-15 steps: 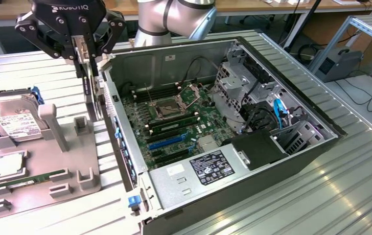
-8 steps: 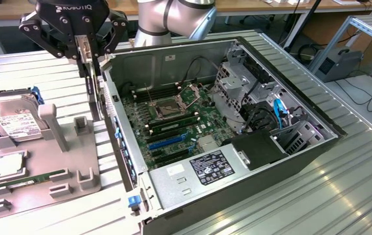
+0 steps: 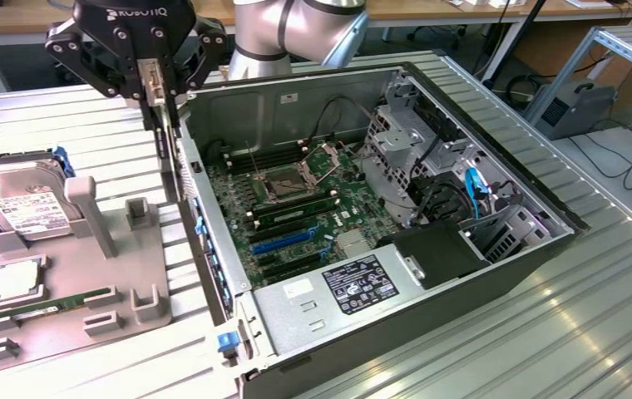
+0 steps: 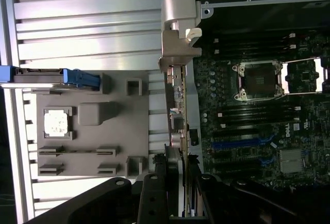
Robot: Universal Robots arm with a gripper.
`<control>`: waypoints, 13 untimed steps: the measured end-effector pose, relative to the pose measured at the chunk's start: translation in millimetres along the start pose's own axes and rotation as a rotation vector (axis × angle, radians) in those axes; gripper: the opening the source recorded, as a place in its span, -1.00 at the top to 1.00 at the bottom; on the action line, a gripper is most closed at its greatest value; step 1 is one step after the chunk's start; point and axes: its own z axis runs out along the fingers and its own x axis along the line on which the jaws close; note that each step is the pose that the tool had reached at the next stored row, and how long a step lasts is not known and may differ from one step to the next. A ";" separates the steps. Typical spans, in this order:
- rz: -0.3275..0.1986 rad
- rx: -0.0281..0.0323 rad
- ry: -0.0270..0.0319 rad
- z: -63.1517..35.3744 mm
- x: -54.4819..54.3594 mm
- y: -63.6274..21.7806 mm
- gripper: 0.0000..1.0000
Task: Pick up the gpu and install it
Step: 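Pick up the gpu and move the gpu toward the slot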
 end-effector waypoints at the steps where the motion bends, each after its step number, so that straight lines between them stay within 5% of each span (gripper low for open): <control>1: 0.000 0.0000 0.0000 0.0 -1.2 0.1 0.47; 13: 0.000 0.0000 0.0000 0.5 -17.0 1.3 0.47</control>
